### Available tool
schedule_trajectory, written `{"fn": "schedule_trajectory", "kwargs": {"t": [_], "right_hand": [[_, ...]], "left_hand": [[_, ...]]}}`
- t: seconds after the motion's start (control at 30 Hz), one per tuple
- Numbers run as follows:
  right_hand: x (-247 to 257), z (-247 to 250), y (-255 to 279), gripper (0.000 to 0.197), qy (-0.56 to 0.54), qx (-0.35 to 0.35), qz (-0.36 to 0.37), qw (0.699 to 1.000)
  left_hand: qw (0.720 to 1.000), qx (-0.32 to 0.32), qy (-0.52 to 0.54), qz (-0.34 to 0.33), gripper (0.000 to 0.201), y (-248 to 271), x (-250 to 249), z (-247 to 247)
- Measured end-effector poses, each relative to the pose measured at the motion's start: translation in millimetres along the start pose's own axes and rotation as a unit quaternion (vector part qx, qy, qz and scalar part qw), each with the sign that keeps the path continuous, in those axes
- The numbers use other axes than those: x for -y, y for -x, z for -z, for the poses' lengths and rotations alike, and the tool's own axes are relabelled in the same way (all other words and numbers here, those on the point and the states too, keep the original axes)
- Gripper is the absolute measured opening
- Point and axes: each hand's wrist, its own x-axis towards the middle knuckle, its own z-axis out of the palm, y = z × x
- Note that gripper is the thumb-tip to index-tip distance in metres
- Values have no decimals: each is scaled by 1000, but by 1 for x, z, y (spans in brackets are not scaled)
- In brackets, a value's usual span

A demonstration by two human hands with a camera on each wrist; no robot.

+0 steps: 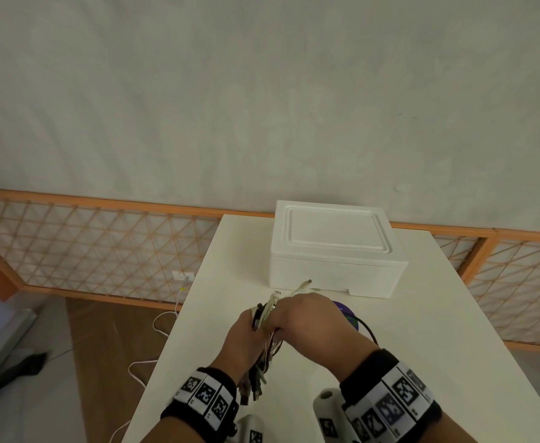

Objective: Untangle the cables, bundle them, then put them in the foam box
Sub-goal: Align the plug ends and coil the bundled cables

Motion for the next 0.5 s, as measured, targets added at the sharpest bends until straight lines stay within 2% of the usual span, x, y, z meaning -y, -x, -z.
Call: {"fn": "schedule_trajectory", "kwargs": {"t": [0.07,0.1,0.17,0.2,0.27,0.33,0.37,0.43,0.5], "right_hand": [[-3,3,2,17,11,-26,11,1000],[-6,4,2,17,7,-57,15,998],[-9,1,2,9,-8,-108,25,994],[-9,1,2,7,-19,-113,21,993],[-12,-3,-1,16,-36,-117,2,992],[-14,-7,0,28,-60,-132,-21,989],[-16,-6,1,31,-81,-140,-34,986],[-24,-6,5,27,-174,-101,-86,976],[-33,-17,10,26,-266,-107,-124,950]], "left_hand": [[997,10,73,-8,67,1,5,-2],[998,27,56,-23,69,2,6,-2],[997,65,-16,-37,52,4,0,0],[995,86,-30,-40,50,4,-4,1],[991,122,-39,-49,53,5,-5,0],[990,119,-48,-59,41,7,-7,1],[991,115,-37,-61,35,7,-6,2],[991,118,8,-58,35,7,-8,5],[989,130,43,-53,38,7,-10,7]]}}
